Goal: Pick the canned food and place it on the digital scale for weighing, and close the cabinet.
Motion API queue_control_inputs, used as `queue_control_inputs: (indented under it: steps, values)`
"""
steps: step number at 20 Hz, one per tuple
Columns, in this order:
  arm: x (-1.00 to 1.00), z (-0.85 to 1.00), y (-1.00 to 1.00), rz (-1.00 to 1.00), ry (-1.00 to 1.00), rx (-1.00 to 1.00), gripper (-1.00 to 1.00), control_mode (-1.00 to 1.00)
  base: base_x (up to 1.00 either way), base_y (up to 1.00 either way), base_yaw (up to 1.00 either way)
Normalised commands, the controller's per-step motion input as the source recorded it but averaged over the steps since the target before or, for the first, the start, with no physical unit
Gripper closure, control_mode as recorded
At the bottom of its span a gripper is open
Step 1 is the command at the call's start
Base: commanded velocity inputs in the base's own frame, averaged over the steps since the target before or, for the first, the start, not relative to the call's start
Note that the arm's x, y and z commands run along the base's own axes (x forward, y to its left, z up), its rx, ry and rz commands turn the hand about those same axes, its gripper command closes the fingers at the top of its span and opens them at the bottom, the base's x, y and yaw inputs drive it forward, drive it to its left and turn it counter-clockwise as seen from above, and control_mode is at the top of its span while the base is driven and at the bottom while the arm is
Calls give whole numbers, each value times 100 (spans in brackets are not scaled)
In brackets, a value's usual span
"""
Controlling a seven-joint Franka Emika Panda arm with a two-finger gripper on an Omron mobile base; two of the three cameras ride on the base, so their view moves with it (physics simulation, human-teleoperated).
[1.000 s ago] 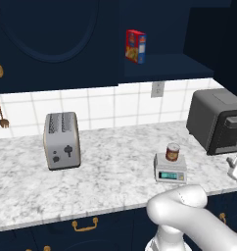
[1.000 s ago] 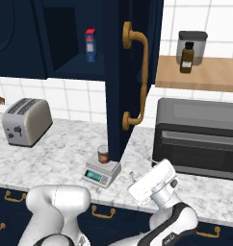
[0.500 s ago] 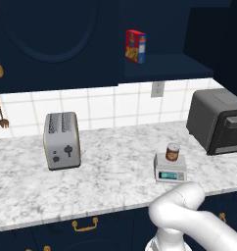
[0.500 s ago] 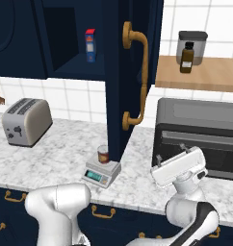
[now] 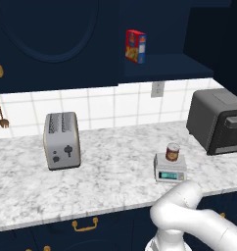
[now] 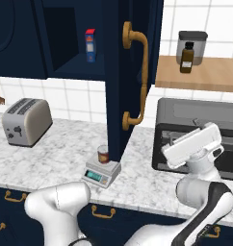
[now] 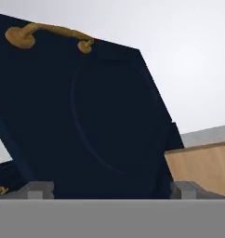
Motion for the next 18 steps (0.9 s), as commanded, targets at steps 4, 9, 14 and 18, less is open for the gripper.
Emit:
queue_control_inputs:
  steps: [4,9,14,18]
  values:
    - [-1,100,87,-1,0,-32,-100,-100,0,0,0]
    - [0,94,100,-2,0,-39,-100,-100,0,0,0]
    - [-6,81,100,-4,0,-35,-100,-100,0,0,0]
    - [-5,63,100,-8,0,-37,-100,-100,0,0,0]
